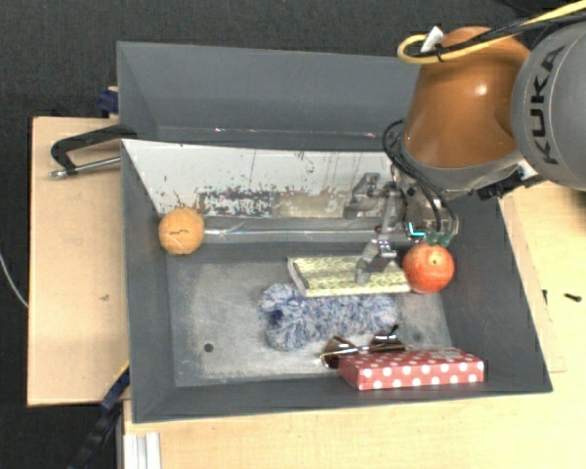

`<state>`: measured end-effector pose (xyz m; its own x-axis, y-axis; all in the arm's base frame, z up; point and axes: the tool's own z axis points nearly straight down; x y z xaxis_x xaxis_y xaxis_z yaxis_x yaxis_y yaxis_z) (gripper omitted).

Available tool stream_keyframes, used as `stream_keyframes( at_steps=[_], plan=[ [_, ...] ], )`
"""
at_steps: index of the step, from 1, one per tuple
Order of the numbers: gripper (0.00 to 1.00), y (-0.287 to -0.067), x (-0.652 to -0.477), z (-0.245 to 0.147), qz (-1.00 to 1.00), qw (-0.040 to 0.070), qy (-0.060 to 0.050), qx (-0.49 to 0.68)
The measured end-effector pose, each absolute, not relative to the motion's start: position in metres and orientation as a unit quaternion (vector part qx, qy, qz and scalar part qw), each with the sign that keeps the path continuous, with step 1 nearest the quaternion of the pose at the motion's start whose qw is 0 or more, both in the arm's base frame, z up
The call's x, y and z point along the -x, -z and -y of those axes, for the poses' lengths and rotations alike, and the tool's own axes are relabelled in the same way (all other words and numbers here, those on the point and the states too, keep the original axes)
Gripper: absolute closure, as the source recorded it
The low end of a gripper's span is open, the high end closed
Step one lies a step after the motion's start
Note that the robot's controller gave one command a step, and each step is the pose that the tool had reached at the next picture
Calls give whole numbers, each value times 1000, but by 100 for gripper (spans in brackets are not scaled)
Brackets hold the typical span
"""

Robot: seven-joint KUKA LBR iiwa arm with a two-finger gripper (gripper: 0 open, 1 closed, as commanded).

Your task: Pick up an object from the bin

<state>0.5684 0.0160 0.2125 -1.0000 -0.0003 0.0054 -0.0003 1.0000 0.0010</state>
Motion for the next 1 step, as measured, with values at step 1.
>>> stream_keyframes(
  at_steps=[1],
  plan=[
    [0, -215, -569, -16, 1000, 1, 1, 0]
  ],
)
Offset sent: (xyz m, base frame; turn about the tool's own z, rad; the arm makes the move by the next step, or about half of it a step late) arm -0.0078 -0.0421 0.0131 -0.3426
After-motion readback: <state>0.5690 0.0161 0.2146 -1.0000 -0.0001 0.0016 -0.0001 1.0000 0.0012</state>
